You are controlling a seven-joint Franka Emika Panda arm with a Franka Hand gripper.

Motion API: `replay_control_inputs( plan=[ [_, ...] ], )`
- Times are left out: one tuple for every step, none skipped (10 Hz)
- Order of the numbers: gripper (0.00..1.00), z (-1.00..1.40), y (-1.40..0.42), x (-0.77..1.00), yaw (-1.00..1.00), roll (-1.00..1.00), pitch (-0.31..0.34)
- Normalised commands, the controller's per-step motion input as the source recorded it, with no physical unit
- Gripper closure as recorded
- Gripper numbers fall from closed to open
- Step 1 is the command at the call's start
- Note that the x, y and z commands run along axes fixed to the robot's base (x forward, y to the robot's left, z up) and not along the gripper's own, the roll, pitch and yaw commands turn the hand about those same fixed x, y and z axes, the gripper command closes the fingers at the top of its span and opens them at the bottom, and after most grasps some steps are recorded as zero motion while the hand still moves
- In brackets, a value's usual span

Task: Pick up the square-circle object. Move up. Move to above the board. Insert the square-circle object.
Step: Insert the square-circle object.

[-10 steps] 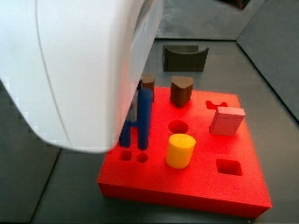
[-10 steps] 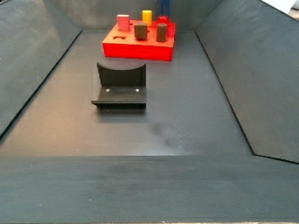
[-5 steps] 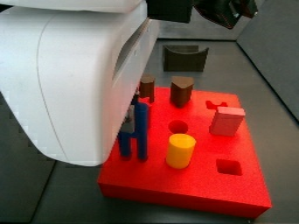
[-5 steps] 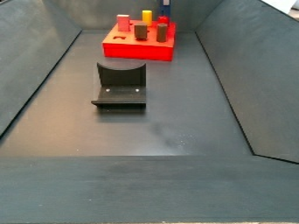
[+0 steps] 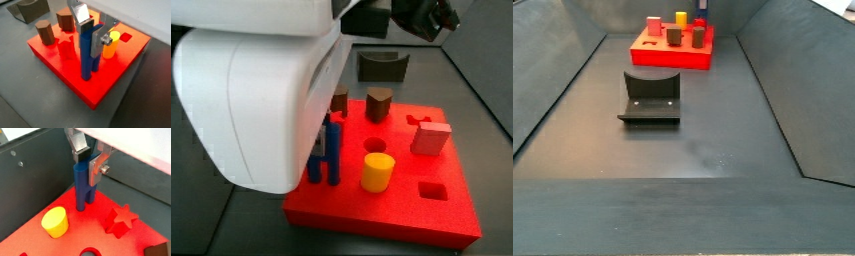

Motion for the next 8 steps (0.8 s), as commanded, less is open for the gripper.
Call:
replay_control_inputs(
  plan=[
    [1.0, -0.29, 0.0, 0.25, -0.09, -0.12, -0.11],
    [1.0, -0.31, 0.0, 0.12, -0.04, -0.07, -0.066],
    [1.0, -0.54, 0.0, 0.05, -0.05, -0.02, -0.051],
    [1.0, -0.73, -0.03, 0.08, -0.07, 0.0, -0.011],
    [1.0, -0.64, -0.02, 0.16, -0.07, 0.0, 0.0],
    [1.0, -0.24, 0.0, 0.09, -0.01, -0.04, -0.141],
    [1.0, -0.1, 0.11, -0.13, -0.01, 0.1, 0.05],
    [1.0, 0.0, 0.0, 0.0, 0.0, 0.0, 0.0]
  ],
)
